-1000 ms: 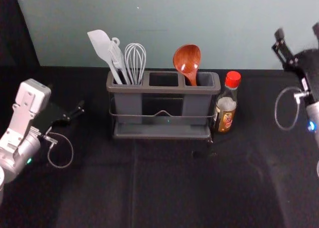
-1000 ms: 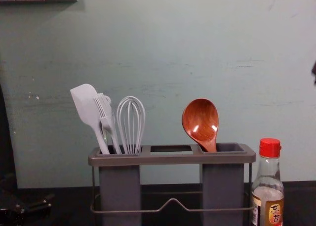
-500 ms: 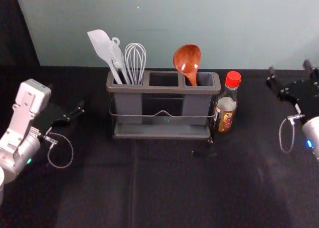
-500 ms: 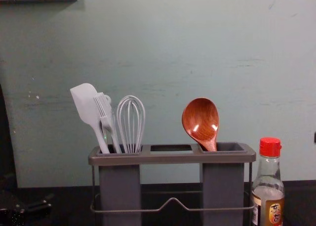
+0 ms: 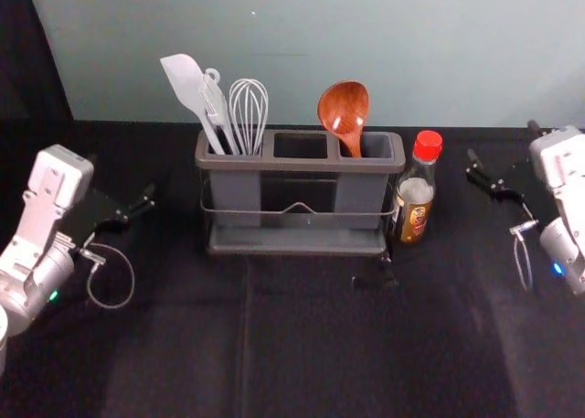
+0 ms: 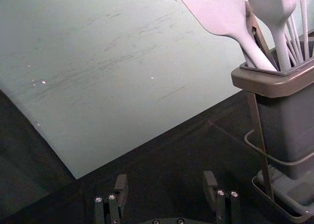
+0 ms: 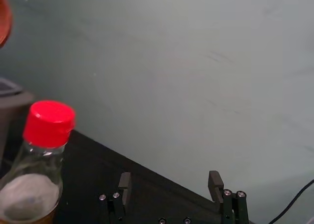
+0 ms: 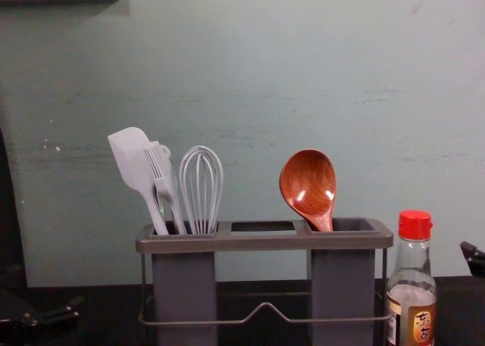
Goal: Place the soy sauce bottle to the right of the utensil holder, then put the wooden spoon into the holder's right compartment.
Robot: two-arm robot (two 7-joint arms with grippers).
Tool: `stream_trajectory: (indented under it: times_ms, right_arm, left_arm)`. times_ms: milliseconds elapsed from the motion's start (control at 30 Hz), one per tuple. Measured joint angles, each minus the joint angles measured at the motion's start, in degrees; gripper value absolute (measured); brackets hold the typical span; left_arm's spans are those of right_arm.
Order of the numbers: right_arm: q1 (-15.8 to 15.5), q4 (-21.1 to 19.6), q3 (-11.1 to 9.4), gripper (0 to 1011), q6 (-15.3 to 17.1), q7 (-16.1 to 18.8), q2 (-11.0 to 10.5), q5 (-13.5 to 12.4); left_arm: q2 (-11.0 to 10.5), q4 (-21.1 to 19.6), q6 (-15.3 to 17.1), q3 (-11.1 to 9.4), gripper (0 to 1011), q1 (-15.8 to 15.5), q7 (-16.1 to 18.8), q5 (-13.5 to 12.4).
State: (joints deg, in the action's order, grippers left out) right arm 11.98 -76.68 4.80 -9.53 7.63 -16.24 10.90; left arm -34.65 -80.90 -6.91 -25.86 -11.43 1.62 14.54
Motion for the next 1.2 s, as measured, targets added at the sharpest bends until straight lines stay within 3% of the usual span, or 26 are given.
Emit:
stream_trajectory:
  times_ms: [333, 767, 1200]
  right_arm:
    - [0.6, -0.2, 1.8, 1003, 0.7, -0.3, -1.1, 3.4]
    - [0.6, 3.2, 2.4, 1002, -1.1, -0.9, -0.6, 3.7]
    - [0.4, 3.4, 2.3, 1003, -1.9, -1.3, -0.4, 3.6]
  left_arm:
    - [0.0, 0.0, 0.0, 0.0, 1005, 0.0, 0.0, 0.0]
    - [0.0, 0.0, 0.0, 0.0, 1005, 0.0, 0.0, 0.0]
    - [0.0, 0.0, 0.0, 0.0, 1005, 0.0, 0.0, 0.0]
